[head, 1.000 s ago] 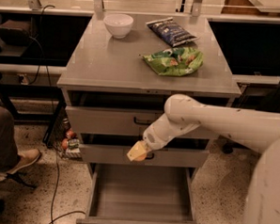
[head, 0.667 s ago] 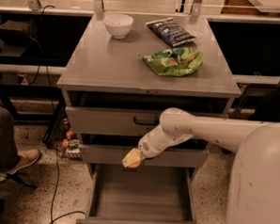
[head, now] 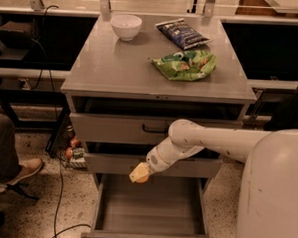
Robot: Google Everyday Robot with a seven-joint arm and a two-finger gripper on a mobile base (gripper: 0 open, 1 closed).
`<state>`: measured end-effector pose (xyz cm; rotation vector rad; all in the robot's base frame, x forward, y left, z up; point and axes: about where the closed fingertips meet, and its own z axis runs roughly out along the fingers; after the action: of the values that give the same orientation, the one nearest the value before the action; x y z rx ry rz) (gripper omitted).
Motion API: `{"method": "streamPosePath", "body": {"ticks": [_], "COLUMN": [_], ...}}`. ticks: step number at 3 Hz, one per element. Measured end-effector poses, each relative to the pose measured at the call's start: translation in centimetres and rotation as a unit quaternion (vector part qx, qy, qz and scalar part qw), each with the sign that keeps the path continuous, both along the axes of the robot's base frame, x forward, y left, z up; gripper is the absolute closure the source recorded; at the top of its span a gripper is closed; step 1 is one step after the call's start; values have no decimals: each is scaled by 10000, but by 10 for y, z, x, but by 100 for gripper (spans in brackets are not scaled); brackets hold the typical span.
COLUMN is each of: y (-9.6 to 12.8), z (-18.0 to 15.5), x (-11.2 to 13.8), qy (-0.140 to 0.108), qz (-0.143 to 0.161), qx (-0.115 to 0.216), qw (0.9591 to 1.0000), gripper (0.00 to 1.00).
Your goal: Place orange into bottom drawer
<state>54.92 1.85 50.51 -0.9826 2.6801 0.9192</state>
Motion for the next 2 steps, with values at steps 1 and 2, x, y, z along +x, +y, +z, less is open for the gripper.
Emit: {"method": "streamPosePath", "body": {"ticks": [1, 2], "y": [-4, -13], "z": [-20, -72], "x": [0, -7], "qy": [133, 363], "qz": [-211, -516], "qx": [-210, -750], "qw": [9995, 9952], "gripper": [100, 100]}}
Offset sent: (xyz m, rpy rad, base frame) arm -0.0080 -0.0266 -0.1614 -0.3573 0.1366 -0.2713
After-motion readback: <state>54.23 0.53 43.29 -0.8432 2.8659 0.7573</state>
